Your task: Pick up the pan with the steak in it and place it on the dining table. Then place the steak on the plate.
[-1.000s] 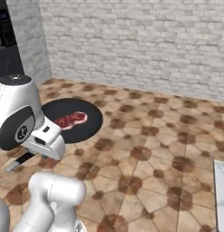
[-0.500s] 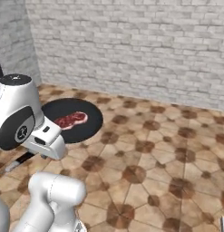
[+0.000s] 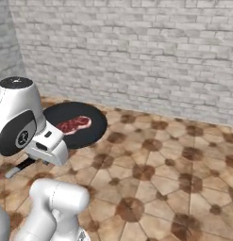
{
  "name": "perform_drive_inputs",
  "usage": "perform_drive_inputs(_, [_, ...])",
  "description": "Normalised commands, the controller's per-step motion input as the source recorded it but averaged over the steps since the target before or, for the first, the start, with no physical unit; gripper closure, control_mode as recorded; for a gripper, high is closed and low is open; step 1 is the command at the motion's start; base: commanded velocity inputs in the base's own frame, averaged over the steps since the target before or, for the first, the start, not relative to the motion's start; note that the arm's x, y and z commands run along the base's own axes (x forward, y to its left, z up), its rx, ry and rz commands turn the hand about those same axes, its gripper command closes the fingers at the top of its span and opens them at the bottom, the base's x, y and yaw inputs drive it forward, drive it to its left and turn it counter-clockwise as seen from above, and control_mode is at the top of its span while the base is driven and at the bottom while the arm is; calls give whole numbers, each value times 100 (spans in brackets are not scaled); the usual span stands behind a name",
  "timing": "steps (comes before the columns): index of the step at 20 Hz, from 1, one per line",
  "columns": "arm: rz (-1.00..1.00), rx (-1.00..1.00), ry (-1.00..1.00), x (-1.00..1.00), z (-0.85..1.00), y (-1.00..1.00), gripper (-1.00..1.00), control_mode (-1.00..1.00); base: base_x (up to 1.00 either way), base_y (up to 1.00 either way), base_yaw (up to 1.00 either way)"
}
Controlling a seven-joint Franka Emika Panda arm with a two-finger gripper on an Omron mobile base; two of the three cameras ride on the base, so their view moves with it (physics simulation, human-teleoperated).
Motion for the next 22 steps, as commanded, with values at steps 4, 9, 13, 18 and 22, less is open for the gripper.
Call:
perform_drive_inputs(4, [0, 0, 0, 0, 0, 0, 100, 100, 100, 19, -10])
perform_drive_inputs(9, [0, 0, 0, 0, 0, 0, 100, 100, 56, 29, -37])
perform_drive_inputs(13, [0, 0, 0, 0, 0, 0, 100, 100, 15, 13, -50])
perform_drive_inputs(18, [0, 0, 0, 0, 0, 0, 100, 100, 2, 2, -50])
perform_drive_inputs(22, [0, 0, 0, 0, 0, 0, 100, 100, 0, 0, -50])
